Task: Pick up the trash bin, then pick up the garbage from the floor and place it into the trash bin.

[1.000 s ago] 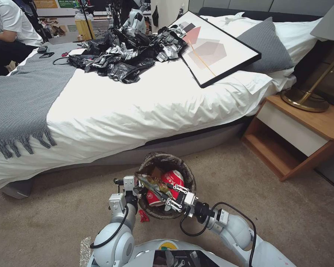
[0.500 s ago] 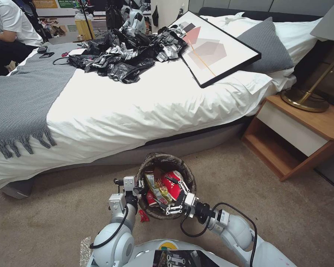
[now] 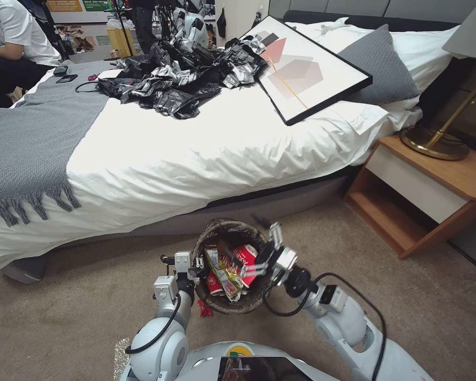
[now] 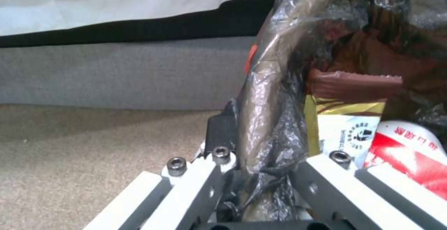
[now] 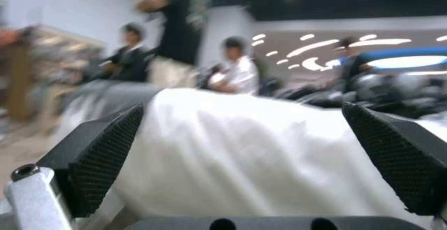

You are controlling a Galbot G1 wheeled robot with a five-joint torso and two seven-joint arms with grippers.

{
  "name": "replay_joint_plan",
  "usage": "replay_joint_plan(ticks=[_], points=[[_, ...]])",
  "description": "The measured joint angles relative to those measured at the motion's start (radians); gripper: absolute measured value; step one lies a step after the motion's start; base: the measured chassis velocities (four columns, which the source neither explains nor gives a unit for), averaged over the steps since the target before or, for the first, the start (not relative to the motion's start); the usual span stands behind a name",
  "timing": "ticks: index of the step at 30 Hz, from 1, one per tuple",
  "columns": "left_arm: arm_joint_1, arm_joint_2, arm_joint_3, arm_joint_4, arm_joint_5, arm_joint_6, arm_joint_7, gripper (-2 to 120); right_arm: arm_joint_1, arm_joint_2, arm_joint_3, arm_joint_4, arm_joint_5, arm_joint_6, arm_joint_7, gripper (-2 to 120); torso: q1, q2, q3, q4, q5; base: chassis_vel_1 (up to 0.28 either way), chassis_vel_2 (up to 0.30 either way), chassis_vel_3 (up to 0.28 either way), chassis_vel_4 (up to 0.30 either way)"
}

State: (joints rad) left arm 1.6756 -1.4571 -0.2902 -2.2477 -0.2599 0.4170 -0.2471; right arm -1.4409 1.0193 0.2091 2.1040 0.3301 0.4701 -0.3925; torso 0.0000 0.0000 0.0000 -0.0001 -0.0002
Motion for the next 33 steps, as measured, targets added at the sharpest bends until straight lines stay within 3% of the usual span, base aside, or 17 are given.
replay_joint_plan(ticks=[5,8,14,15,18,21,24,27,33], points=[[-0.003,0.012,-0.008,0.000,-0.009,0.002,-0.001,3,-0.022,0.030,0.052,0.082,0.004,-0.007,0.086,100,0.000,0.000,0.000,0.0000,0.0001,0.000,0.000,0.000,0.000],[-0.003,0.025,-0.015,-0.003,-0.017,0.003,-0.002,3,-0.066,0.070,0.135,0.145,-0.043,-0.029,0.180,100,0.000,0.000,0.000,0.0001,-0.0002,0.000,0.000,0.000,0.000],[-0.003,0.033,-0.020,-0.005,-0.024,0.005,-0.003,3,-0.102,0.098,0.194,0.166,-0.081,-0.035,0.245,100,0.000,0.000,0.000,0.0000,0.0000,0.000,0.000,0.000,0.000],[-0.004,0.042,-0.020,-0.006,-0.031,0.007,-0.004,3,-0.145,0.128,0.251,0.173,-0.105,-0.028,0.315,100,0.000,0.000,0.000,0.0000,0.0001,0.000,0.000,0.000,0.000],[-0.005,0.047,-0.021,-0.006,-0.034,0.009,-0.004,3,-0.180,0.153,0.302,0.173,-0.110,-0.016,0.361,100,0.000,0.000,0.000,-0.0002,0.0001,0.000,0.000,0.000,0.000],[-0.006,0.052,-0.024,-0.007,-0.034,0.009,-0.004,3,-0.234,0.209,0.423,0.126,-0.109,0.027,0.369,100,0.000,0.000,0.000,0.0003,0.0002,0.000,0.000,0.000,0.000],[0.002,0.050,-0.025,-0.012,-0.033,0.007,-0.004,3,-0.256,0.235,0.472,0.043,-0.126,0.064,0.376,100,0.000,0.000,0.000,-0.0001,0.0005,0.000,0.000,0.000,0.000],[0.004,0.044,-0.026,-0.015,-0.028,0.003,-0.005,3,-0.259,0.261,0.449,-0.059,-0.123,0.079,0.412,100,0.000,0.000,0.000,0.0003,0.0004,0.000,0.000,0.000,0.000],[0.006,0.036,-0.023,-0.013,-0.009,-0.006,-0.001,3,-0.248,0.289,0.409,-0.128,-0.124,0.080,0.410,100,0.000,0.000,0.000,0.0001,0.0000,0.000,0.000,0.000,0.000]])
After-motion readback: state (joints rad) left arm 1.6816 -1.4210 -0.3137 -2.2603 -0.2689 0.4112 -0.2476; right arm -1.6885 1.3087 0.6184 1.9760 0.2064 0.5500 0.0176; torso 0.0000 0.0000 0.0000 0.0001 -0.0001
